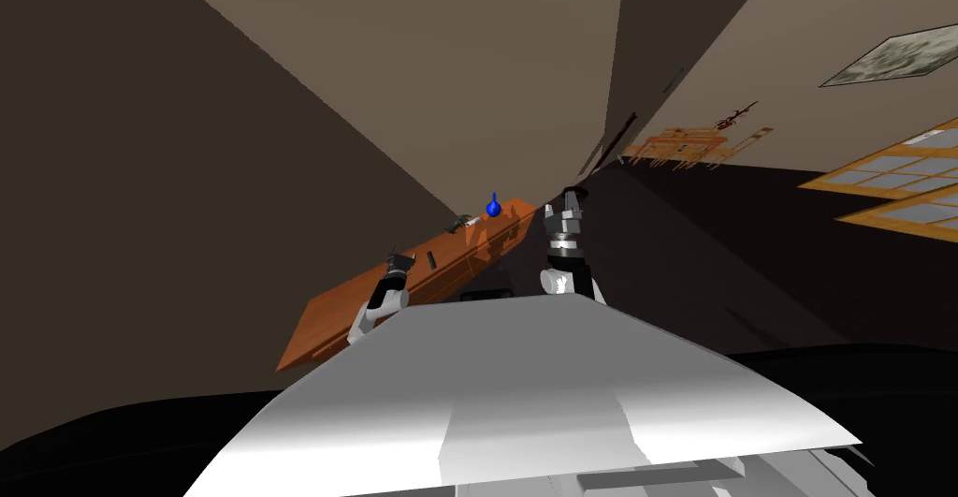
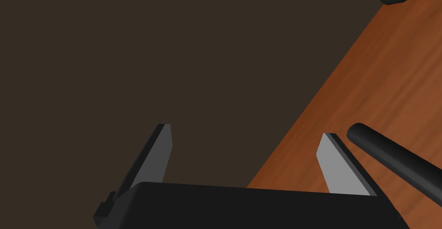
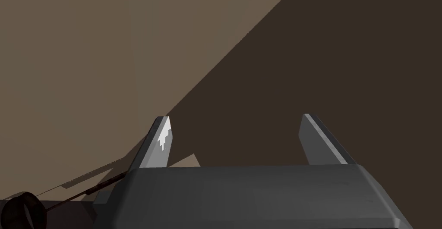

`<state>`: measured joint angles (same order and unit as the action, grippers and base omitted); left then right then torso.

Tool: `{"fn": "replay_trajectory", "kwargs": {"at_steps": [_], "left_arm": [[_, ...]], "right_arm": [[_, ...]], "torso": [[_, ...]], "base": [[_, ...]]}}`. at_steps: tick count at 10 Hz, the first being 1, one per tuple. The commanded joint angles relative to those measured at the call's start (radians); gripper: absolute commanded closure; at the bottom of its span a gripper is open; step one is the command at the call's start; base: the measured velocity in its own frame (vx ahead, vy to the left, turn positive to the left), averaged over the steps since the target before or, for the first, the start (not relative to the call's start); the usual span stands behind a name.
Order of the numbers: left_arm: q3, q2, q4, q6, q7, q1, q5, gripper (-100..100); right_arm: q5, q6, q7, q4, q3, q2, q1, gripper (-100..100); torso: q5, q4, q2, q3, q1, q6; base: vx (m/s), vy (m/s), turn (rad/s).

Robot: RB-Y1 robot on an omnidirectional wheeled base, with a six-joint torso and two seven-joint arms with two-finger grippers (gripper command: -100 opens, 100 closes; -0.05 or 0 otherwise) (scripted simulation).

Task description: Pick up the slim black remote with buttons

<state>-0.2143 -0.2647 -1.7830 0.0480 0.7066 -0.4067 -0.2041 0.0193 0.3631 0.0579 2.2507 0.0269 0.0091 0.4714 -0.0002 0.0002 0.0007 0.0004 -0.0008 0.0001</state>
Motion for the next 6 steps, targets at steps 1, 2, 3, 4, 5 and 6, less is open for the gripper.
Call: {"fn": "replay_trajectory", "kwargs": {"at_steps": [1,2,3,4,5,6], "left_arm": [[-0.011,-0.014,0.050,0.027,0.050,0.024,-0.013,-100],[-0.011,-0.014,0.059,0.027,0.058,0.024,-0.013,-100],[-0.033,-0.021,0.097,0.078,0.097,0.039,-0.034,-100],[-0.033,-0.021,0.106,0.082,0.122,0.039,-0.034,-100],[-0.055,-0.028,0.149,0.117,0.151,0.055,-0.052,-100],[-0.055,-0.028,0.155,0.137,0.179,0.055,-0.052,-100]], "right_arm": [[0.000,0.000,0.000,0.000,0.000,0.000,0.000,0],[0.000,0.000,0.000,0.000,0.000,0.000,0.000,0],[0.000,0.000,0.000,0.000,0.000,0.000,0.000,0],[0.000,0.000,0.000,0.000,0.000,0.000,0.000,0],[0.000,0.000,0.000,0.000,0.000,0.000,0.000,0],[0.000,0.000,0.000,0.000,0.000,0.000,0.000,0]], "torso": [[0.000,0.000,0.000,0.000,0.000,0.000],[0.000,0.000,0.000,0.000,0.001,-0.001],[0.000,0.000,0.000,0.000,0.001,-0.001],[0.000,0.000,0.000,0.000,0.001,0.000],[0.000,0.000,0.000,0.000,0.001,-0.001],[0.000,0.000,0.000,0.000,0.001,0.000]], "base": [[-0.001,-0.009,-0.119],[0.000,-0.002,0.041],[0.001,-0.009,-0.209],[0.001,-0.003,-0.146],[0.001,-0.004,-0.218],[0.001,0.000,-0.159]]}}
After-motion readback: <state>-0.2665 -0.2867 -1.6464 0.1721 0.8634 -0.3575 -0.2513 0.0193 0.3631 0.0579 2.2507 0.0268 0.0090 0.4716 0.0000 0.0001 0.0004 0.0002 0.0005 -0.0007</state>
